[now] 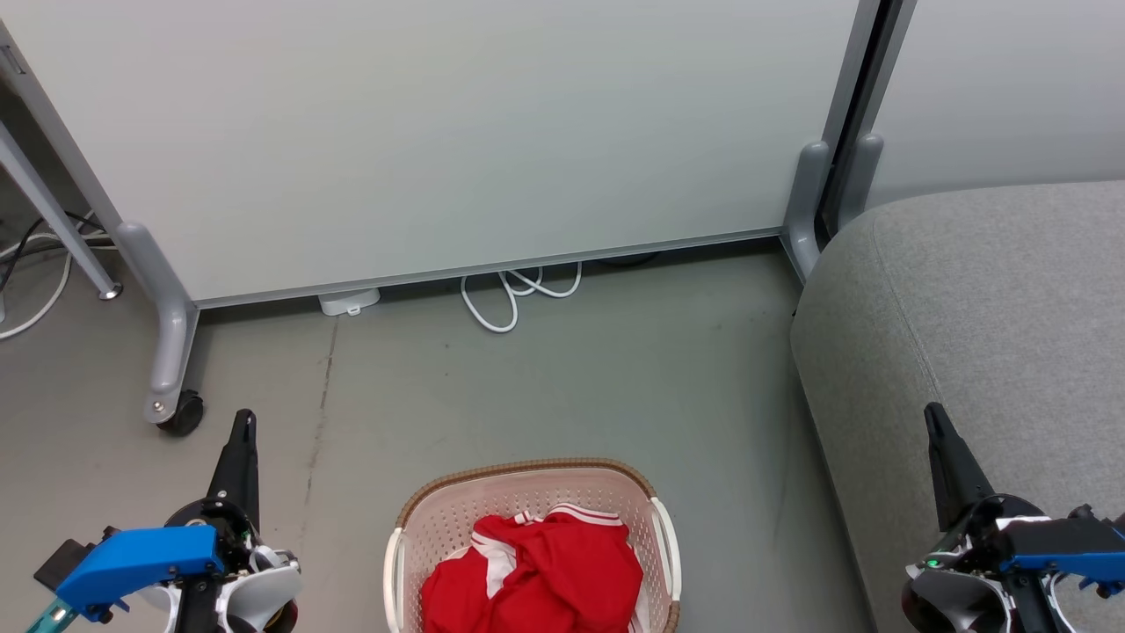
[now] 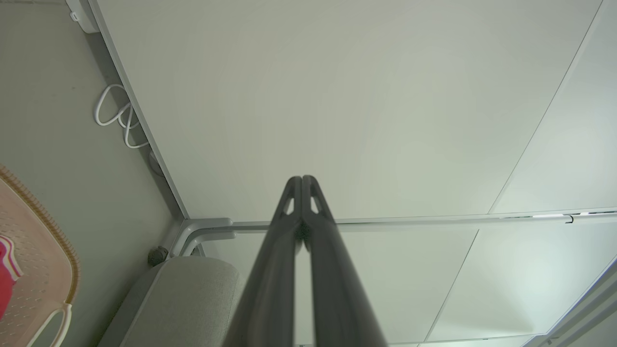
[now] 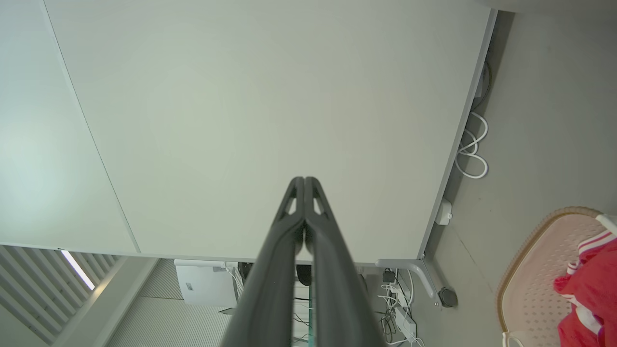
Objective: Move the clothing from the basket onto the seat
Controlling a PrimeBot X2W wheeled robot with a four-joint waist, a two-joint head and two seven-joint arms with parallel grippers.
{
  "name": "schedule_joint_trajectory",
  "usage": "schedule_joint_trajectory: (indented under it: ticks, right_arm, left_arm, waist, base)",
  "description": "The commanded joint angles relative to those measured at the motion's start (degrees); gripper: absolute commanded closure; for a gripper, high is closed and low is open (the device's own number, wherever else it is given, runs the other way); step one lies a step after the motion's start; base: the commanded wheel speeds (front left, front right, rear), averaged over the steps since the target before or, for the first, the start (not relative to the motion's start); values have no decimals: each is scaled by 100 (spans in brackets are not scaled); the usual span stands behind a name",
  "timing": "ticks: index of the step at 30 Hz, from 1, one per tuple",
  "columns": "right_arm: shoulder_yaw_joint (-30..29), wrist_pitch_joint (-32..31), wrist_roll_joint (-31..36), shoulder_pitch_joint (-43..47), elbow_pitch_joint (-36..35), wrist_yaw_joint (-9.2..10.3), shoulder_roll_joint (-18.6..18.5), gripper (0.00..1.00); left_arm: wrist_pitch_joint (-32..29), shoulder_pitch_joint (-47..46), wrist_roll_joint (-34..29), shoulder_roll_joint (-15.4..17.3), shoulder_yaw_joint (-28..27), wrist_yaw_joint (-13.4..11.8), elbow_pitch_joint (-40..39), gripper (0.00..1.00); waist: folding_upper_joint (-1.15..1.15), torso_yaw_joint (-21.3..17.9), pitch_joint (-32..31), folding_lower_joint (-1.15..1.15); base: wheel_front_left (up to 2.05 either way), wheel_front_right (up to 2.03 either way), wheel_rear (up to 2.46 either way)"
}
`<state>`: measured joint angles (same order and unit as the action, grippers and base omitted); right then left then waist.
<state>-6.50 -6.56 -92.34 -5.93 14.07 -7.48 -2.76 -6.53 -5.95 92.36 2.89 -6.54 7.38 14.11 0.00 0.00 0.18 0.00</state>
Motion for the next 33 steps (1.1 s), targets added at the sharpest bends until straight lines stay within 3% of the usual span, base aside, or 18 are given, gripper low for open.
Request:
schedule_joint_trajectory:
  ticks: [1, 13, 14, 24, 33]
  right_arm:
    - [-5, -12, -17, -58, -7, -2, -23, 100]
    - [-5, -12, -17, -58, -7, -2, -23, 100]
    - [2, 2, 2, 9, 15, 0, 3, 0]
    - [55, 199, 177, 104, 128, 6, 19, 0]
    - [86, 444, 866, 47, 21, 5, 14, 0]
  left_arm:
    - [-17, -51, 10, -2, -5, 23, -22, 100]
    - [-17, -52, 10, -2, -5, 23, -22, 100]
    - [3, 7, 0, -1, 3, -1, 16, 0]
    - [200, 108, -211, -21, 84, 0, 99, 0]
    - [445, 21, -1038, -16, 125, 2, -29, 0]
  waist:
    - [0, 0, 0, 0]
    - [0, 0, 0, 0]
    - [0, 0, 0, 0]
    - [0, 1, 11, 0]
    - [0, 5, 35, 0]
  base:
    - [0, 0, 0]
    - [0, 0, 0]
    - [0, 0, 0]
    - [0, 0, 0]
    - [0, 0, 0]
